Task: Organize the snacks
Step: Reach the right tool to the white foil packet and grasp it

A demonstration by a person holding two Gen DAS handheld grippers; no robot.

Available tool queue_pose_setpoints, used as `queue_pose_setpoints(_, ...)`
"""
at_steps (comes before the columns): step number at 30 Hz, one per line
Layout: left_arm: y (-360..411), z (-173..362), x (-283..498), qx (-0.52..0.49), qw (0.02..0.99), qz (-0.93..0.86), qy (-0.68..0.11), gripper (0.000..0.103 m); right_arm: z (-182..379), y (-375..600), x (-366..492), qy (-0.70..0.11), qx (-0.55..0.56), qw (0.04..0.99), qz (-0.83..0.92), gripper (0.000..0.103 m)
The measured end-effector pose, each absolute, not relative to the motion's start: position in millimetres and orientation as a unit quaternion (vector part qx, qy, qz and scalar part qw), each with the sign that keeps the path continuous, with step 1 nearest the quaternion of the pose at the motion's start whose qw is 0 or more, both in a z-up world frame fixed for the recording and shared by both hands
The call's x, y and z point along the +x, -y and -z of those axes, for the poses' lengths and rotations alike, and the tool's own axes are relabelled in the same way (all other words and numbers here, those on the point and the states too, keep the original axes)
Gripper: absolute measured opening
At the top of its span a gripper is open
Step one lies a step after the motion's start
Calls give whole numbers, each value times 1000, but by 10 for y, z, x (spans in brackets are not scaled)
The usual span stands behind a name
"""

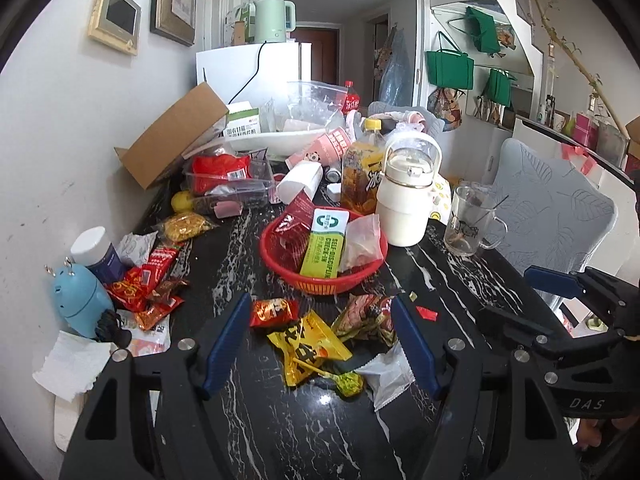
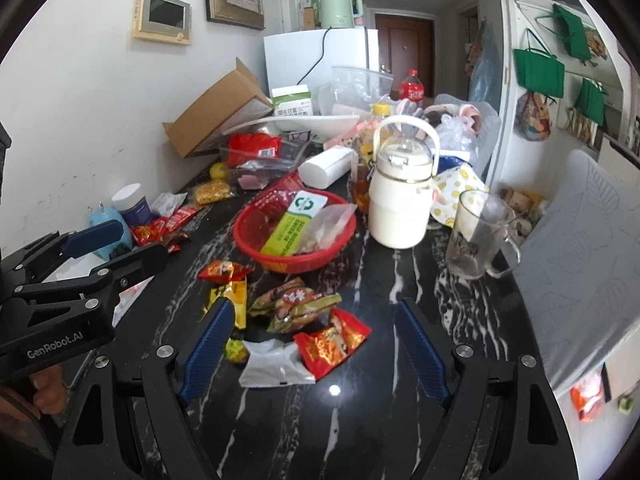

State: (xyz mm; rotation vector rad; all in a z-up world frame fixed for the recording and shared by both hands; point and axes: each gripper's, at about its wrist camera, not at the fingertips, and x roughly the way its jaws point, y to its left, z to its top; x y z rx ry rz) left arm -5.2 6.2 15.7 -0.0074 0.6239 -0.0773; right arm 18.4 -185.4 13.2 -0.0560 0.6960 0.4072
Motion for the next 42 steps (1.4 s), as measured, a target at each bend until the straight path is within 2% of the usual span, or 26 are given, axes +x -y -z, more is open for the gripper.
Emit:
queue_pose_setpoints(10,-80,307,-71,-24,931,40,-362,71,323,1874,181,-389,-11,898,-207,83)
queue_pose_setpoints(24,-242,634,55,-65,913,42,-401,71,758,1673,380,-446,11,859,-250,83)
queue_pose_setpoints(26,-267,666,69,-60,912,37,-404,71,813,1618,419,-454,12,852,-260,80)
queue_pose_setpoints(28,-293,695,80,-57,911,33,-407,71,862,1573,458,-463,15,844,-269,71)
queue_pose_setpoints(31,-342,728,96,-60,910,28,-410,71,936,1508,512,-475,18,834,-282,63)
queue_pose_setpoints(34,-392,762,110,-62,908,22,-413,71,1002,1463,565,-484,19,826,-287,58)
queue_pose_setpoints(42,-445,784,143,-68,907,20,-415,71,991,1423,661,-485,18,828,-283,58)
